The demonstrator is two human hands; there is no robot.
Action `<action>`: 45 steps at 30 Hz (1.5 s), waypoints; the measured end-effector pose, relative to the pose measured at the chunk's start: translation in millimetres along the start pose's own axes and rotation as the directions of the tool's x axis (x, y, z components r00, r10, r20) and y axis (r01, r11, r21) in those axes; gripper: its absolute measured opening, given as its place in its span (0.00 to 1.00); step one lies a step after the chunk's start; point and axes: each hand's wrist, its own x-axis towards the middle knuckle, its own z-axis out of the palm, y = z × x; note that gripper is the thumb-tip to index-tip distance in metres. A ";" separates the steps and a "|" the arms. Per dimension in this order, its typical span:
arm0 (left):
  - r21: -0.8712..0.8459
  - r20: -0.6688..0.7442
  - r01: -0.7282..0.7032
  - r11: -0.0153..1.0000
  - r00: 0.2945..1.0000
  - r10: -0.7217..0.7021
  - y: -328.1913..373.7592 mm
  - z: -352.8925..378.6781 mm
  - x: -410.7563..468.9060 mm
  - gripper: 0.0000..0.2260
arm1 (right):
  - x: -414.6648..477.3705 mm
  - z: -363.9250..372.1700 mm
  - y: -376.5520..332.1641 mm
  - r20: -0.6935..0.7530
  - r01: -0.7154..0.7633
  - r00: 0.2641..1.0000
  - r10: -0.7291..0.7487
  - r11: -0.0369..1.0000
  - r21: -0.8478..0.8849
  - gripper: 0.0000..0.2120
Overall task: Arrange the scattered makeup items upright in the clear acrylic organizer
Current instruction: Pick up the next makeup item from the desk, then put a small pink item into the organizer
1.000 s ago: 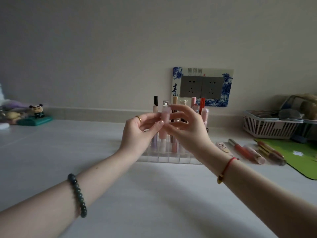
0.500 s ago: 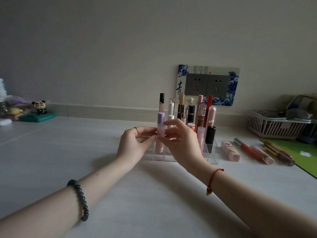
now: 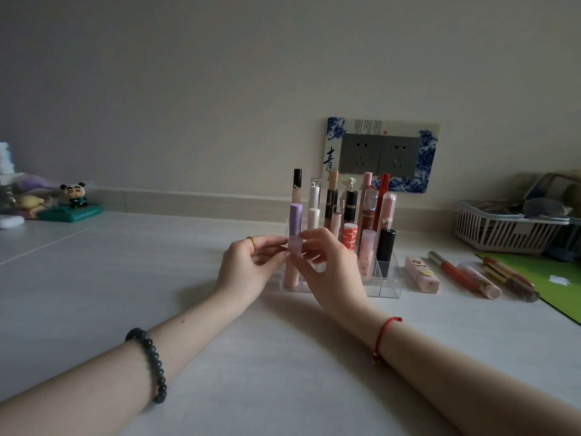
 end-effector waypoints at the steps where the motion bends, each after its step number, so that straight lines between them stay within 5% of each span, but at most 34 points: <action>1: 0.003 -0.003 0.000 1.000 1.000 0.000 0.2 0.2 -0.2 0.13 | 0.1 0.0 -0.3 0.001 0.004 1.000 -0.004 1.000 -0.024 0.13; 11: 0.046 -0.037 0.028 0.999 0.999 -0.026 -2.9 2.2 -0.3 0.09 | -2.1 0.3 -1.4 0.034 -0.005 0.999 0.011 0.987 -0.161 0.20; 18: 0.029 -0.083 0.021 0.999 0.996 -0.019 2.2 1.5 -0.1 0.10 | -2.4 -5.6 -8.4 0.011 0.040 0.999 -0.038 0.986 -0.161 0.14; 23: 0.036 -0.139 -0.124 0.992 0.982 0.128 31.7 1.6 -4.1 0.11 | 17.2 -35.5 -22.2 -0.103 0.074 0.991 -0.085 0.992 -0.102 0.12; 33: 0.107 0.303 -0.289 0.951 0.921 0.245 75.9 90.4 -27.9 0.14 | 27.3 -139.9 27.1 -0.294 -0.066 0.956 0.005 0.978 -0.200 0.08; 39: 0.258 0.518 -0.305 0.917 0.845 0.134 64.9 158.2 -32.2 0.14 | 19.6 -157.7 76.5 -0.095 -0.294 0.956 0.279 0.909 -0.296 0.11; 45: 0.428 0.518 -0.293 0.855 0.855 0.033 49.9 190.3 -24.9 0.20 | 19.2 -156.1 99.9 0.094 -0.305 0.923 0.372 0.859 -0.411 0.16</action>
